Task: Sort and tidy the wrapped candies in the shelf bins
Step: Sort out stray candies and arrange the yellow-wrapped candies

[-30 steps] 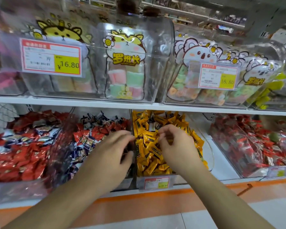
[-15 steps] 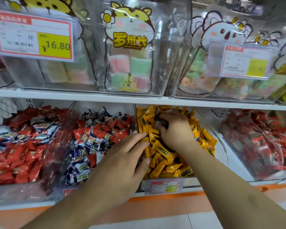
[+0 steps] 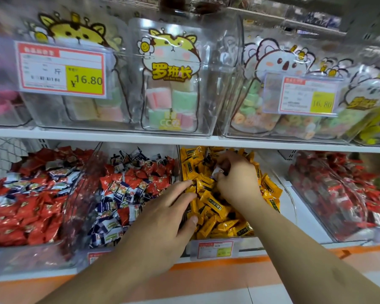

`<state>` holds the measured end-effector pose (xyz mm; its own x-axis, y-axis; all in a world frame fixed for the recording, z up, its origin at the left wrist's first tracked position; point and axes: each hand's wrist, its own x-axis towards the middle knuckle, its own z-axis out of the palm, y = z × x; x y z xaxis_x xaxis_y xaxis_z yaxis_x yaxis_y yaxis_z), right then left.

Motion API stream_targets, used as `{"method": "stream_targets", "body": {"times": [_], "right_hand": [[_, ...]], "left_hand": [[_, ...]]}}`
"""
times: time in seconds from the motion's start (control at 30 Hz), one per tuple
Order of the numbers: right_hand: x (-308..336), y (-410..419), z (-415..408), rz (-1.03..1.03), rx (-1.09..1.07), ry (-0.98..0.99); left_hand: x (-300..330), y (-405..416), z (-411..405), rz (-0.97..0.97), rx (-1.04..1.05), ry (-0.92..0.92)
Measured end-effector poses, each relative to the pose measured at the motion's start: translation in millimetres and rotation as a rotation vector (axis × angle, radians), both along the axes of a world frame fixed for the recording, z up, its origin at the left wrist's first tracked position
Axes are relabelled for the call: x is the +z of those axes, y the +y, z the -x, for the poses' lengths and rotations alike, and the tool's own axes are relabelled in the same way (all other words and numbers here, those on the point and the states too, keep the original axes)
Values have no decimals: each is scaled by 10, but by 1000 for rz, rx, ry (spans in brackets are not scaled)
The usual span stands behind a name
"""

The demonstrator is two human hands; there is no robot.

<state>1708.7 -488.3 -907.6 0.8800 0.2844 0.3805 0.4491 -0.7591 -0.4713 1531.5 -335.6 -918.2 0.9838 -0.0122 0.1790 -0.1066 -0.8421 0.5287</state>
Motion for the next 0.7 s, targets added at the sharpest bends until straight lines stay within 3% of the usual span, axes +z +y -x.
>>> {"method": "stream_targets", "body": {"times": [0.2, 0.37, 0.53, 0.7], "right_hand": [[232, -139, 311, -201, -3, 149], [451, -219, 855, -443, 209, 401], [557, -133, 1224, -541, 307, 533], [560, -71, 1285, -621, 301, 590]], "left_hand": [[38, 31, 1, 85, 14, -16], [199, 49, 70, 219, 126, -138], [421, 128, 169, 541, 111, -95], [498, 216, 256, 513, 154, -110]]}}
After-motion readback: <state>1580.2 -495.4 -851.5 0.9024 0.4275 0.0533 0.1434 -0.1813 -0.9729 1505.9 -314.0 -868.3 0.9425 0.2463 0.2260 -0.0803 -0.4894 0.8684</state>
